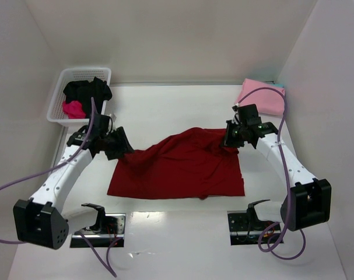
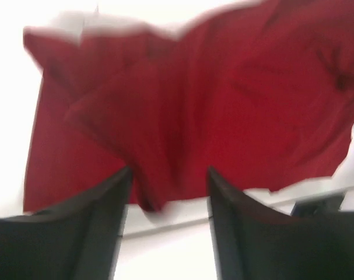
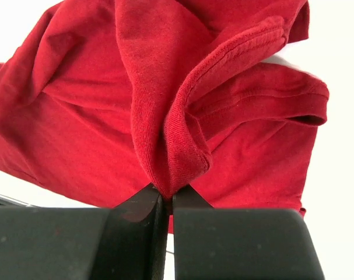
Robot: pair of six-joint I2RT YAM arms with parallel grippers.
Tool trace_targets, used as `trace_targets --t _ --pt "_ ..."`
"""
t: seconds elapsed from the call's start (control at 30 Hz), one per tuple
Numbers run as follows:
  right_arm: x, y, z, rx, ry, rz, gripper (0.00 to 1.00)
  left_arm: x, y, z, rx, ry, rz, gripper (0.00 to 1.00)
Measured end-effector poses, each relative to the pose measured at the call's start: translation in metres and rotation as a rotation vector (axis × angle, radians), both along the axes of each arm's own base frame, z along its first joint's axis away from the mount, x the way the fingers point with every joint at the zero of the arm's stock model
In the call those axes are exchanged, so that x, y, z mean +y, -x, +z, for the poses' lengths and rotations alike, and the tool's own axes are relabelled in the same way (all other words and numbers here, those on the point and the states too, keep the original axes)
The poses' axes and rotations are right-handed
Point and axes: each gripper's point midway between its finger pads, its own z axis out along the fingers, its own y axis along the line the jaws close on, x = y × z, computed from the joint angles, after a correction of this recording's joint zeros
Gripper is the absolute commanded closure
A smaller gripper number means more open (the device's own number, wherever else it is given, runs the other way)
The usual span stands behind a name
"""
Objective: Fold and stack the t-shirts
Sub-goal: Flatten out the tshirt
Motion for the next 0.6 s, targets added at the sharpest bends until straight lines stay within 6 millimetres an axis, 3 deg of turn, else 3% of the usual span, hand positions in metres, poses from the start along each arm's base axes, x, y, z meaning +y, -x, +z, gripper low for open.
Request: trace_targets --t 0.03,0.13,0.3,0.6 --pt "0.0 0.001 0.0 0.003 -0.001 0.001 0.95 -0.001 0.008 0.001 0.014 0.007 0.001 0.18" --pt "0.001 0.002 0.0 0.009 -0.007 0.006 0.95 0.002 0.018 0.007 0.015 0.007 0.033 0.02" --pt "0.003 0.003 0.0 0.012 -0.017 0.013 0.94 0.006 0.007 0.008 0.004 -0.004 0.08 0.0" --pt "0.003 0.004 0.0 0.016 -0.018 0.014 0.94 0.006 -0.024 -0.022 0.044 -0.032 0.123 0.0"
